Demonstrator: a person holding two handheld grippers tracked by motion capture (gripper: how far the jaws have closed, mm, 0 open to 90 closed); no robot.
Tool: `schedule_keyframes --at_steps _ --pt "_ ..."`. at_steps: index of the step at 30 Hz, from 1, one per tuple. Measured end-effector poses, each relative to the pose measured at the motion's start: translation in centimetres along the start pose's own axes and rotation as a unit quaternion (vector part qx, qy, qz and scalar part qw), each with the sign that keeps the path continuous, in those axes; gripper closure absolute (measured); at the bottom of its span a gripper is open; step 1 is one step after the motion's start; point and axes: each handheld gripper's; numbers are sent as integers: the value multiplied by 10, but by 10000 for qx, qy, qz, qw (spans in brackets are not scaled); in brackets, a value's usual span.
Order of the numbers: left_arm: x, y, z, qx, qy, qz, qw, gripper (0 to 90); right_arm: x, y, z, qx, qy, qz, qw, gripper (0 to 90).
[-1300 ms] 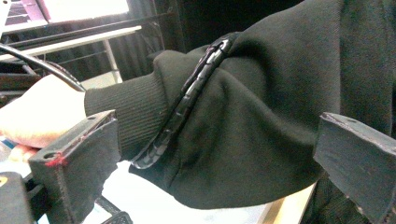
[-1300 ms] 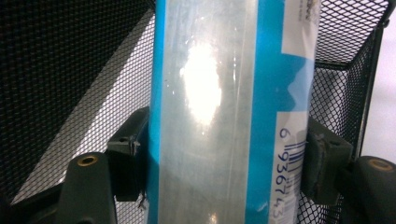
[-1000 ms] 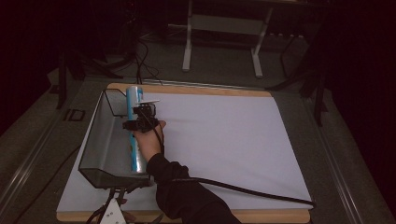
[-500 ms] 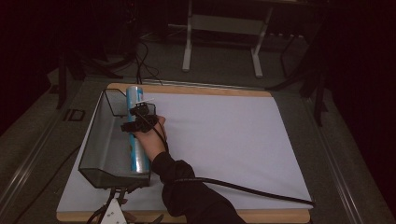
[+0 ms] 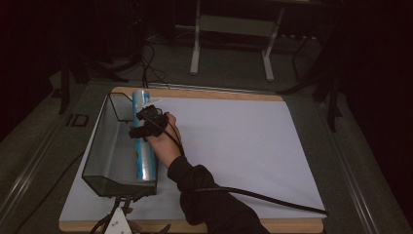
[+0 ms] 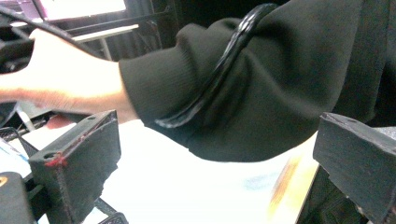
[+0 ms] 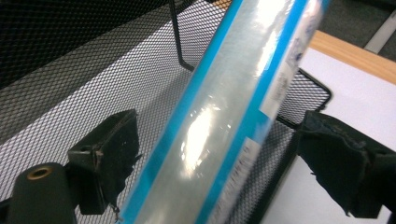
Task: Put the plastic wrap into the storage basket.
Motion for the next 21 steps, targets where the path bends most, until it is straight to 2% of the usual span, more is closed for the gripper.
schedule_keyframes --at_steps 2,3,8,9,12,21 --pt "0 0 0 -5 -15 -12 10000 18 0 1 4 -64 29 -24 10000 129" --pt "0 0 0 -6 -12 -10 10000 18 0 3 11 -59 32 64 10000 131" --pt "0 0 -1 -16 -21 -5 10000 18 0 9 24 -52 137 196 9997 131" --pt "0 0 -1 -18 -26 -13 10000 18 1 13 34 -75 183 174 9997 131" --pt "1 0 -1 -18 -40 -10 10000 19 3 18 45 -135 238 188 9994 132" --pt "1 0 -2 -15 -51 -2 10000 18 22 22 77 -474 389 253 9978 132"
Point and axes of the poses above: each handheld gripper's, and its own axes: z roughly backward along the jaws, x roughly out of its underside, y roughly to its right, and after that the axes turned 9 degrees about y, right-handed
